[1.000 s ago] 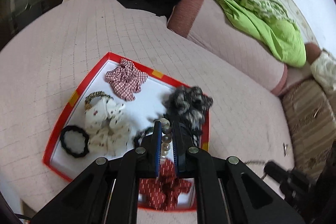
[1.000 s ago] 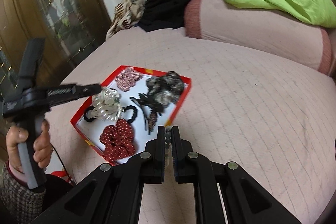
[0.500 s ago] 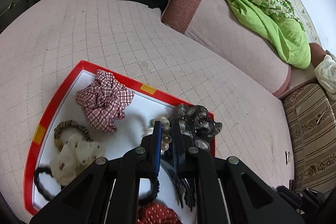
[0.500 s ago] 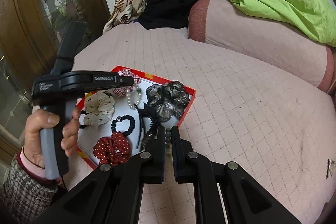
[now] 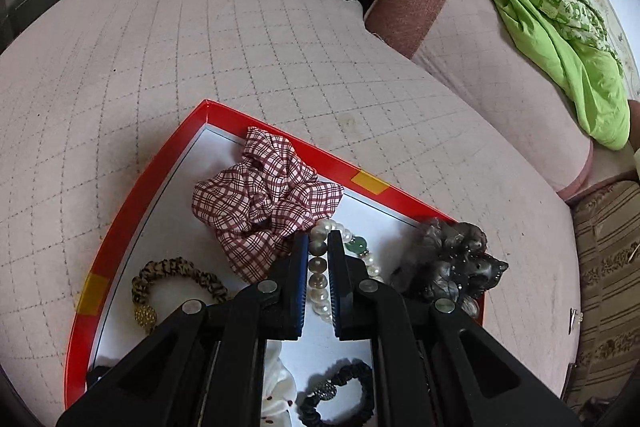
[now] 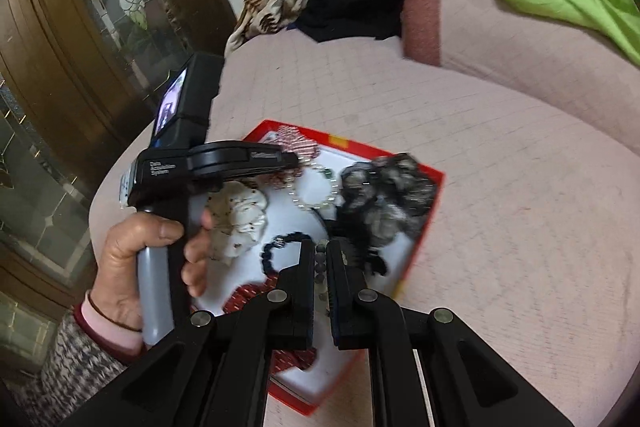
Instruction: Organize jewelry
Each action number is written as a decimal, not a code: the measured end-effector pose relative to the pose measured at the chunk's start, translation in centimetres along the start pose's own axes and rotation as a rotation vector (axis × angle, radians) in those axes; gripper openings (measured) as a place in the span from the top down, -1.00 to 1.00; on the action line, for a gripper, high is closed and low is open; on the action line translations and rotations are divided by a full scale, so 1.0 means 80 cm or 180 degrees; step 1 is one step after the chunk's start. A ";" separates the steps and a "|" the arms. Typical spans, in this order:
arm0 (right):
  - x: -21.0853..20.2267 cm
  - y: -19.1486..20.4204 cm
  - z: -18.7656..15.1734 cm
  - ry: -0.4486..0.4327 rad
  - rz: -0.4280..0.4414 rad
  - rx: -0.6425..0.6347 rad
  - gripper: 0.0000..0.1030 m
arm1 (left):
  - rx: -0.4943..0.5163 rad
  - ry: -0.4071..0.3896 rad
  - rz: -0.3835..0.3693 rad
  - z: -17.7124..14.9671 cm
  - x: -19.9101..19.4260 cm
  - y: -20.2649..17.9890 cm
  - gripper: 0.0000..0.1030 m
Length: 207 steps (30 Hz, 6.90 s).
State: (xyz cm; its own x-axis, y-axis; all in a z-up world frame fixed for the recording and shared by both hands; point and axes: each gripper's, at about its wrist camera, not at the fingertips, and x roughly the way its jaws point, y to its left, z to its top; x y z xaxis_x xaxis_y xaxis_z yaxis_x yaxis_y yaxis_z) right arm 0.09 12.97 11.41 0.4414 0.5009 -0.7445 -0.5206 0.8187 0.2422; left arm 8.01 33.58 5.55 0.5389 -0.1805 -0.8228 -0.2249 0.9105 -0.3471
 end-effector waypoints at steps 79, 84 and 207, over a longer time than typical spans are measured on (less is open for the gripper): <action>-0.137 -0.038 -0.157 -0.0316 -0.0684 0.0358 -0.07 | 0.0205 -0.2150 0.1503 -0.229 -0.324 -0.078 -1.00; -0.158 -0.036 -0.165 -0.0442 -0.0743 0.0310 -0.21 | 0.0290 -0.2105 0.1378 -0.253 -0.332 -0.093 -1.00; -0.105 -0.010 -0.180 -0.0170 -0.1150 0.0224 -0.45 | 0.0607 -0.0590 0.0909 -0.276 -0.221 -0.066 -1.00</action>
State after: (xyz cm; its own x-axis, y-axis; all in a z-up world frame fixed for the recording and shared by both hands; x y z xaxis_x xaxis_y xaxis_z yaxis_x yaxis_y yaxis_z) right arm -13.74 4.10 8.51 0.6260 0.1886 -0.7566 -0.2736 0.9617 0.0134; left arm -18.19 23.72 11.99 0.6180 0.1446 -0.7728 -0.2415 0.9703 -0.0115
